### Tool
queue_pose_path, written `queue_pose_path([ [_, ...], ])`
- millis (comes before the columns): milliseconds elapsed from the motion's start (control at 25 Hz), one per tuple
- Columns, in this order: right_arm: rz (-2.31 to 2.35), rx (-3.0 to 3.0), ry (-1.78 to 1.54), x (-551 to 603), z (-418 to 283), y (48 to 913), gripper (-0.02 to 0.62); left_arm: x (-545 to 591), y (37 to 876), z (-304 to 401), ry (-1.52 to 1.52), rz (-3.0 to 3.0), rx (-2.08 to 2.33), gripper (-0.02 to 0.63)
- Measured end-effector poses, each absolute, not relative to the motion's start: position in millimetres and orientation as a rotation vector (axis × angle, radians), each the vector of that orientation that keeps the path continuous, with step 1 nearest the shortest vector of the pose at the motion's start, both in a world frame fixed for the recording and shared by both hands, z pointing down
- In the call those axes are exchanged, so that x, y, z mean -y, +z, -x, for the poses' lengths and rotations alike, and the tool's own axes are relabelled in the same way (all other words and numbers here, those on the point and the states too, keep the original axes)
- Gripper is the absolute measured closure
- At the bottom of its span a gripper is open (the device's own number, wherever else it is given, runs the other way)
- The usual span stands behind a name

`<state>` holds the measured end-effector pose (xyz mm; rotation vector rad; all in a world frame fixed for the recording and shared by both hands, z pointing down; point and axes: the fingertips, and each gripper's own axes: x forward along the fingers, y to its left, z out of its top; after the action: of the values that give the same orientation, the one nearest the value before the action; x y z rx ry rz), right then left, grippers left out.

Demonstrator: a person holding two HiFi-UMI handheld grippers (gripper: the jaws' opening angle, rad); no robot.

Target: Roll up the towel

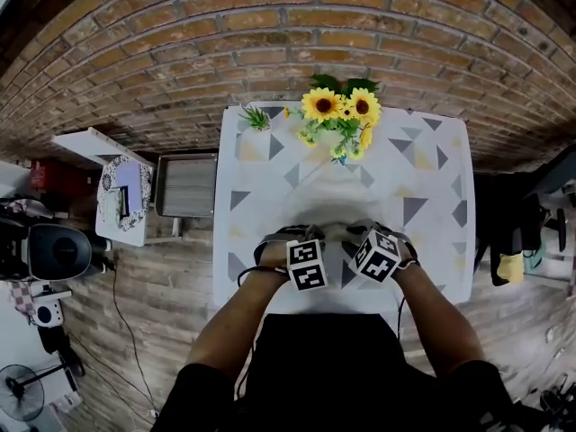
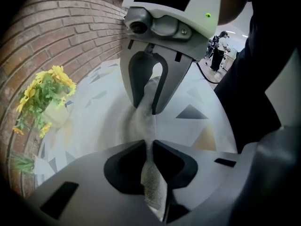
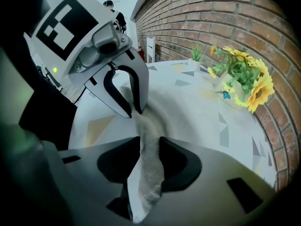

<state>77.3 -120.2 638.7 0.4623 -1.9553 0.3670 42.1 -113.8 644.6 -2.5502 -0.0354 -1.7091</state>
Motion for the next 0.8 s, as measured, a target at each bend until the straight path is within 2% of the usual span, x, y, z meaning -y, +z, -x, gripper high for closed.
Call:
queue_pose_path([
  [320,-0.519,1.928,0.412,75,-73,648,0.485,73,643,-32,-1.686,2.588,0.124,0.557],
  [800,-0.452,1.929,0.445,-4,-63,647,0.486,-10,641,-21,-1.696,2.616,0.285,0.557],
])
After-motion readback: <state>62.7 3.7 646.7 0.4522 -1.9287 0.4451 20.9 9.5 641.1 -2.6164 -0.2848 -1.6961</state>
